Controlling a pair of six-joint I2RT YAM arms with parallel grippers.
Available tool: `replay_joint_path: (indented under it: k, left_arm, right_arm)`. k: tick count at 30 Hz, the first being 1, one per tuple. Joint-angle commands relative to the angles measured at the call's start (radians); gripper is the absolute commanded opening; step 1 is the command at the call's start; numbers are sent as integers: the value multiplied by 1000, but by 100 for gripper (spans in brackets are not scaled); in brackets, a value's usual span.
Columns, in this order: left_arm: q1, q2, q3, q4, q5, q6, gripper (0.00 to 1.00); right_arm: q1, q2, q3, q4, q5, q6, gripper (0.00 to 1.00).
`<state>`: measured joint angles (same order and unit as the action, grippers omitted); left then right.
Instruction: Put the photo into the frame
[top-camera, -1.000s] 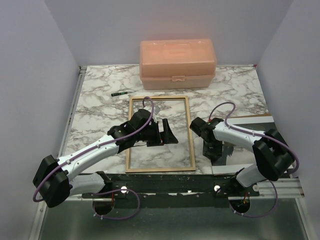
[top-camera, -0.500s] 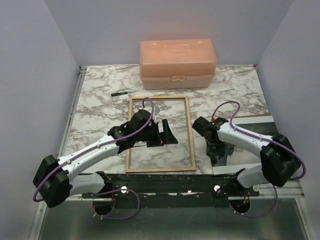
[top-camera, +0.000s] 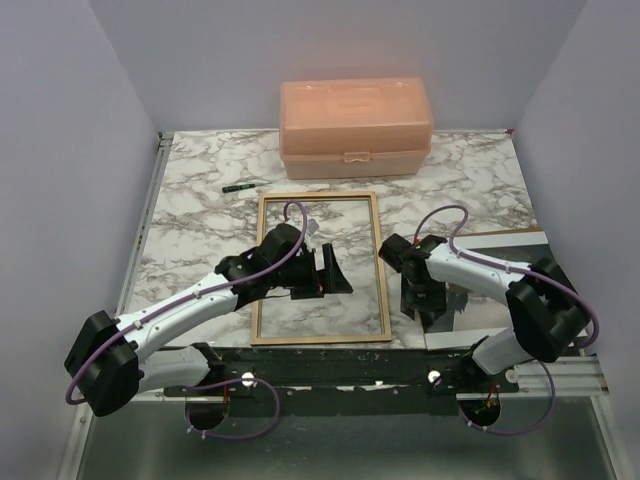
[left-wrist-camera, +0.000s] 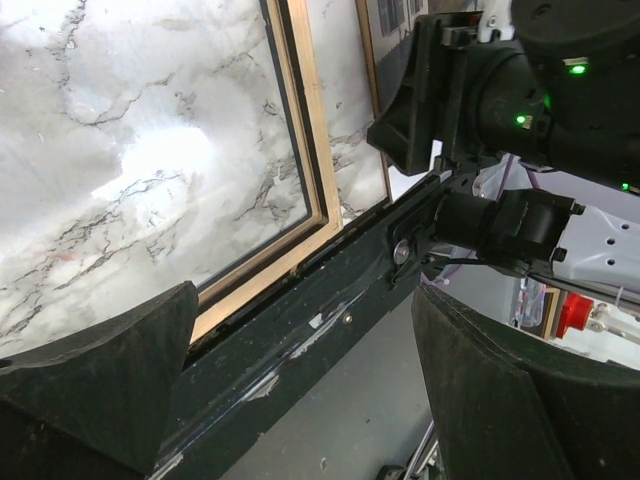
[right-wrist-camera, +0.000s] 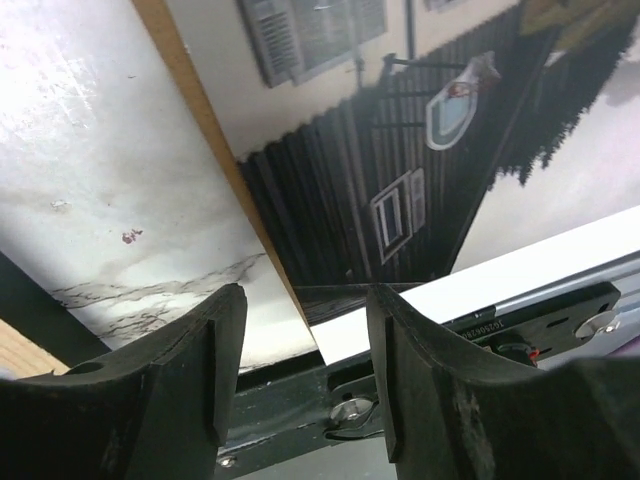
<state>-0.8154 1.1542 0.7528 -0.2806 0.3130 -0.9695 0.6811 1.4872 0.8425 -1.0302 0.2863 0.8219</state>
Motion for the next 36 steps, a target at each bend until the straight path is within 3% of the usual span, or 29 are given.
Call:
replay_joint_path:
  k: [1, 14, 30, 33, 36]
  left_arm:
    - [-9, 1, 9, -4, -7, 18, 89]
    - [-9, 44, 15, 36, 6, 18, 89]
    - [-28, 61, 14, 16, -1, 15, 88]
    - [-29, 61, 22, -3, -9, 25, 88]
    - [-30, 68, 35, -11, -13, 34, 88]
  right_arm:
    - [22, 60, -12, 40, -39, -4, 60]
    - [41, 64, -12, -80, 72, 58, 42]
    - [40, 31, -29, -101, 51, 42, 42]
    - [41, 35, -24, -109, 62, 49, 40]
    - [41, 43, -26, -108, 64, 51, 31]
